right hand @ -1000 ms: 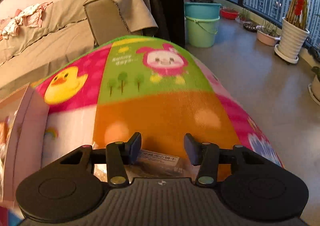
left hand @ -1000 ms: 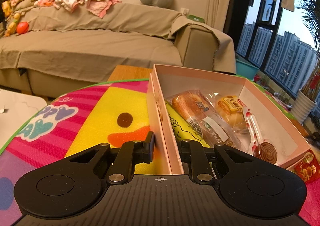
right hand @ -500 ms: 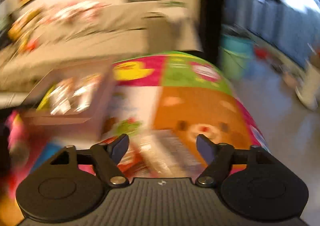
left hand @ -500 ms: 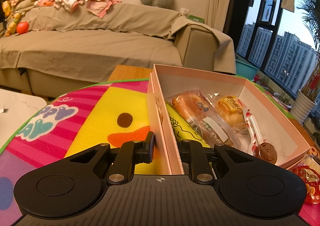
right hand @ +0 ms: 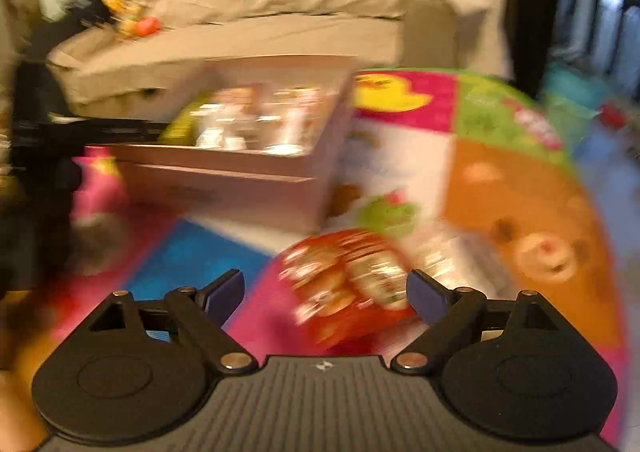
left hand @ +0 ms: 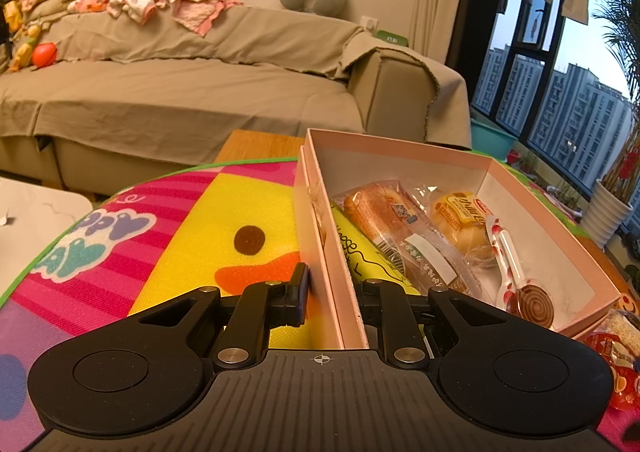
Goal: Organize objects
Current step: 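Move the right gripper toward the red quail-egg packet, then grasp the red quail-egg packet and lift it toward the box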
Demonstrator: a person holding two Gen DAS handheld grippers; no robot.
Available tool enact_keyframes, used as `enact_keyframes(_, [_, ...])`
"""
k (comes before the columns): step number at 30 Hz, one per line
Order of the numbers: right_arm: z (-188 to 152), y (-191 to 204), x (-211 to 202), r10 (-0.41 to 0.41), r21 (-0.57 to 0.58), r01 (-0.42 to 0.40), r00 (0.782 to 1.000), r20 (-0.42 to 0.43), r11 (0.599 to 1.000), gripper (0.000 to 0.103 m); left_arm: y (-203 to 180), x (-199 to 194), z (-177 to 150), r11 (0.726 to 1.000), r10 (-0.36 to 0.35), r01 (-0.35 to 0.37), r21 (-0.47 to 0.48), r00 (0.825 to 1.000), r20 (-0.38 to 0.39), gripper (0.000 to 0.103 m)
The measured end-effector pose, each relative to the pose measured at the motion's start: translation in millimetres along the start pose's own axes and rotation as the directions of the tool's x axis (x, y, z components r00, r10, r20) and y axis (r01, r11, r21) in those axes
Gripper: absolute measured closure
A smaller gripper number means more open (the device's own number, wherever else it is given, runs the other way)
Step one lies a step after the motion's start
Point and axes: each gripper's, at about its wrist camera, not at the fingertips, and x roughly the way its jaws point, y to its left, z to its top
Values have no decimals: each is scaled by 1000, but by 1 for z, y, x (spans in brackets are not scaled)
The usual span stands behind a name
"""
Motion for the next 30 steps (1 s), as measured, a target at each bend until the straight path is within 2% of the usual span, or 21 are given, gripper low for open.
enact_keyframes(2, [-4,9,-11,58,-24,-58,998,11,998,14,-1,0,0,1000,0,0,0,1000,0,84])
enact_keyframes(3, [-5,14,-14,51,-44,-50,999,19,998,14,-1,0,0,1000,0,0,0,1000,0,84])
enact_keyframes(6, [-2,23,-12,-23,-68,25,999,30,997,14,-1,0,0,1000,-1,1,0,1000,1,84])
enact_keyframes(9, [5,22,5,-130,-84,132,991,38,988,14,0,2,1,1000,-8,8,-7,1000,5,84])
enact_keyframes(13, [13,9,31,-165,-87,164,986,-2,983,14,-1,2,2,1000,-10,10,-9,1000,4,84])
enact_keyframes(17, [13,5,35,-126,-17,125,990,-66,992,14,0,2,2,1000,-9,9,-9,1000,5,84])
enact_keyframes(21, [6,19,21,-27,18,29,995,-93,999,13,-1,2,2,1000,-9,9,-9,1000,5,84])
enact_keyframes(27, [3,31,25,-77,15,79,991,-112,997,13,0,2,2,1000,-10,10,-10,1000,6,84])
enact_keyframes(30, [5,28,30,-79,51,85,991,-111,995,8,0,2,2,1000,-10,10,-10,1000,5,84])
